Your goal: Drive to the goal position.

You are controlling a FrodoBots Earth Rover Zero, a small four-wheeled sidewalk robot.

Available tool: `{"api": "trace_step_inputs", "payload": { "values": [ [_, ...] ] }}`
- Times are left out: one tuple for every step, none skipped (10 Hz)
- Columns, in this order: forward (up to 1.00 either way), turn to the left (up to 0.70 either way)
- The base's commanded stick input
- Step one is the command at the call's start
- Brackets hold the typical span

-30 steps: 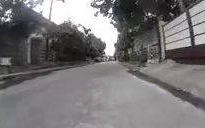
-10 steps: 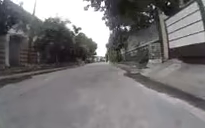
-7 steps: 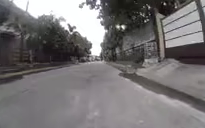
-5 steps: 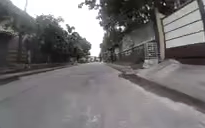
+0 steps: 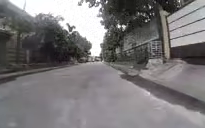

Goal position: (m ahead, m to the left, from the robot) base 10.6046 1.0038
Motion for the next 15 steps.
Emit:
{"api": "trace_step_inputs", "payload": {
  "values": [
    [0.70,0.00],
    [0.70,0.00],
    [0.70,0.00],
    [0.70,0.00],
    [0.70,0.00],
    [0.70,0.00],
    [0.70,0.00],
    [0.70,0.00],
    [0.70,0.00],
    [0.70,0.00],
    [0.70,0.00],
    [0.70,0.00],
    [0.70,0.00],
    [0.70,0.00],
    [0.70,0.00]
  ]
}}
